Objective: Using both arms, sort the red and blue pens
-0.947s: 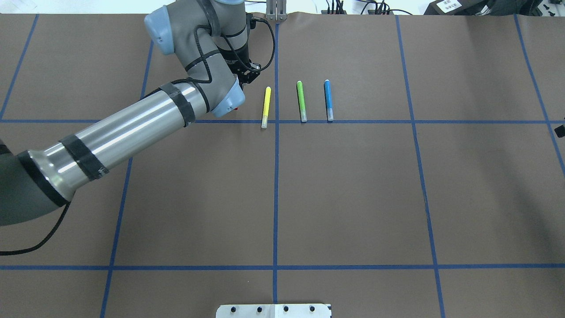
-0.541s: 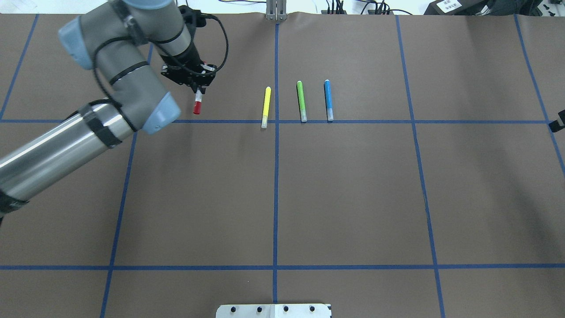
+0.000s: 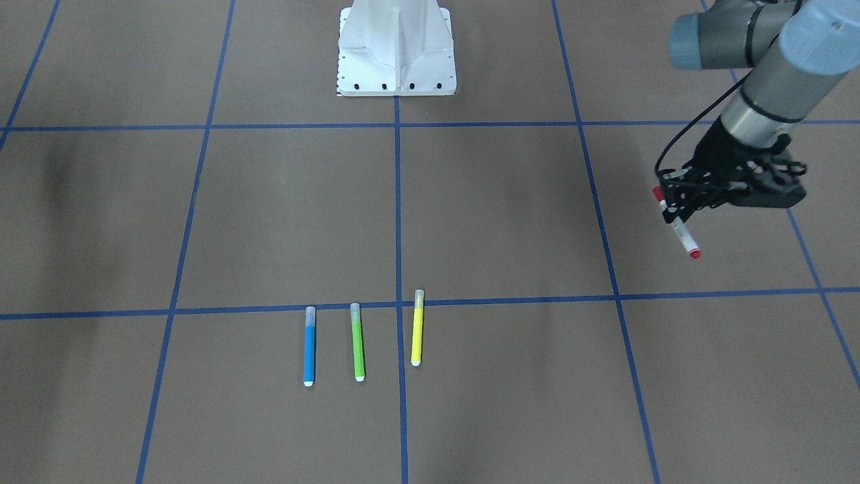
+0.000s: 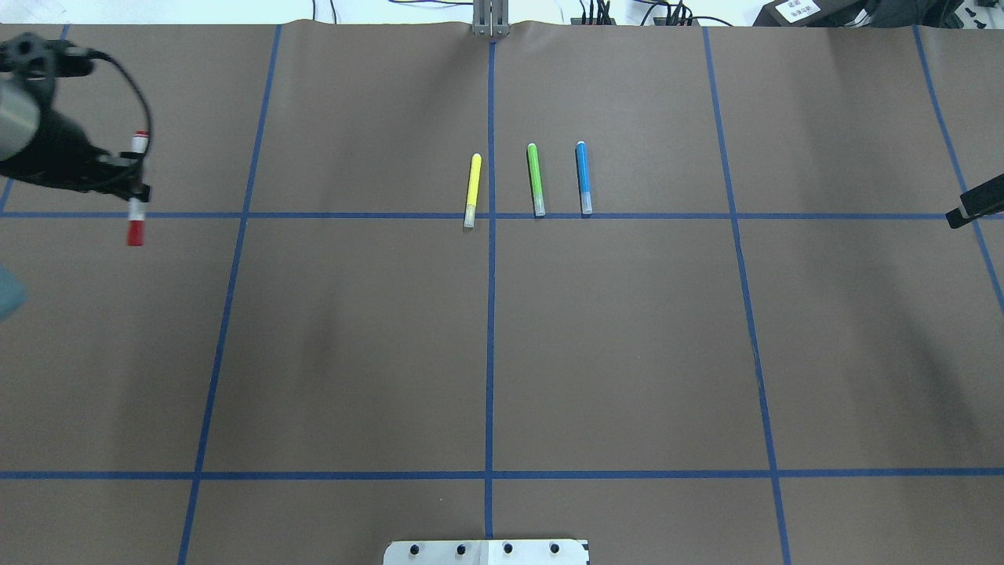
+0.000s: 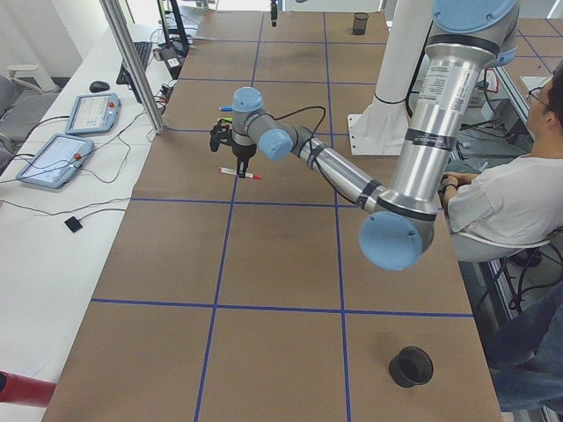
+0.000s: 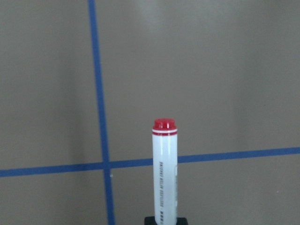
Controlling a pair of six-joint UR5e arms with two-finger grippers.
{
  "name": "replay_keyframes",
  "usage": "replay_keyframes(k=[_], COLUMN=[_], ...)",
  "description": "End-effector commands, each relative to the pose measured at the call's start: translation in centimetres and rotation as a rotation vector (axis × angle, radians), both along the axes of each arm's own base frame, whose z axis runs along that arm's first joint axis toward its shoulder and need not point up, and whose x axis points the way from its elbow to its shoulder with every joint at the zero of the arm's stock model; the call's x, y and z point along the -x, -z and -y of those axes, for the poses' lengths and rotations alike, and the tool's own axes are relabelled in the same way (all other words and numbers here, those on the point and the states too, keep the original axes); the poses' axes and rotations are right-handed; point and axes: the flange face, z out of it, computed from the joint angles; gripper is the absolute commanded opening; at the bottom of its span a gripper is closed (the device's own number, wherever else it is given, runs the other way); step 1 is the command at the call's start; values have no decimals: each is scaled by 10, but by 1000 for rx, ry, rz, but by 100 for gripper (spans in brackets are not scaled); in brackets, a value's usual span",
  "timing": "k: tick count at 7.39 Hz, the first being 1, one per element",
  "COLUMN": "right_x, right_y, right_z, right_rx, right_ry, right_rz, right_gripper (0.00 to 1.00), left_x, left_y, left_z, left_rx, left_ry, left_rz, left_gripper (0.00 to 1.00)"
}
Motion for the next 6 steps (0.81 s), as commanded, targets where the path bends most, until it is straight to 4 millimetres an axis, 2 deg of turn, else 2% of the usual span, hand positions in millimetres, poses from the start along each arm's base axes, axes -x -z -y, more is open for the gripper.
replay_keyframes(k=[1,2,3,4,5,6], right_x=[6,8,8,9,9,10], right_y=[-2,-2,-4,-2,-4,-4], right_z=[6,11,12,14,14,14], right_rx=[3,2,6,3,6,6], right_ry=[5,6,6,6,7,9], right_rz=[-1,-2,-3,-1,-3,-3], right_gripper=[100,100,100,100,100,100], left_x=[103,125,160,190,218,236], left_y=[-88,-121,-142,-187,-247,-301], left_z=[-92,-124,-143,-165,-185,-216], left_rx=[-95,-122,-125,-144,-182,-184], left_ry=[120,163,245,303,369,386], left_rz=[-18,-27,-21,-15,-29,-67], left_gripper=[0,0,0,0,0,0])
